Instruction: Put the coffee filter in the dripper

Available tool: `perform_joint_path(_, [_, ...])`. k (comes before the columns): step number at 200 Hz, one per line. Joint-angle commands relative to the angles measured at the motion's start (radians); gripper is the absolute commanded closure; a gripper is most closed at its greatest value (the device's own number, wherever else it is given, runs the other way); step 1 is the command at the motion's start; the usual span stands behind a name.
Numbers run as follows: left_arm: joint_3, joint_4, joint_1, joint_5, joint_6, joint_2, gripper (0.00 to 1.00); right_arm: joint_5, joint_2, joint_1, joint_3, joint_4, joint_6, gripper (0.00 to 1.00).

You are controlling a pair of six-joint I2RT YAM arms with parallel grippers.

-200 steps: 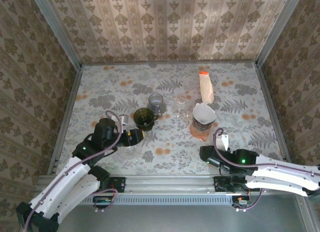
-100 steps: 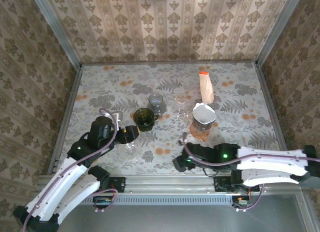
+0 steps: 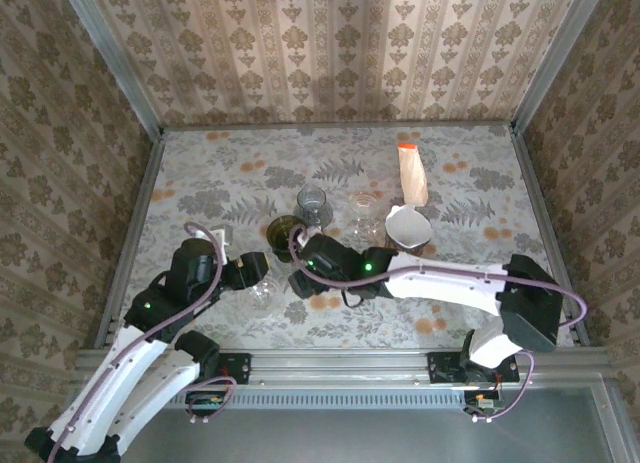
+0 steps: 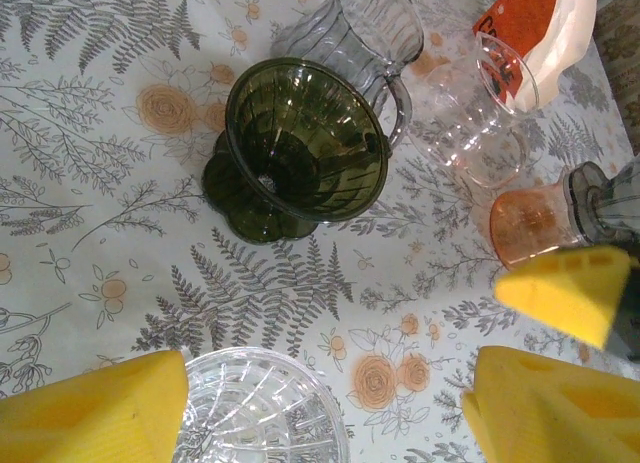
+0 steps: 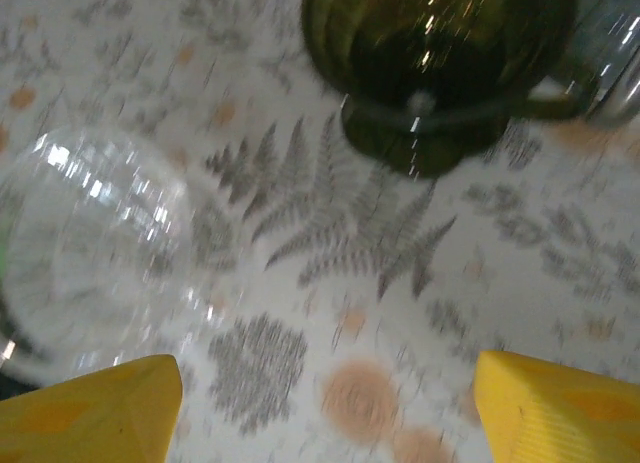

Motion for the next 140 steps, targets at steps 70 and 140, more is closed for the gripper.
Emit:
perform_joint_path(70, [-0.047,0.047,0.013,0.052,-0.009,-0.025,0.25,0.269,0.247,-0.167,0.241,-0.031,0.119,0.46])
perform_joint_path(140, [-0.063,0.077,0.024,0.072,-0.009,-0.020,0.24,0.232,0.368,-0.241,0.327,-0.036,0.110,0.47])
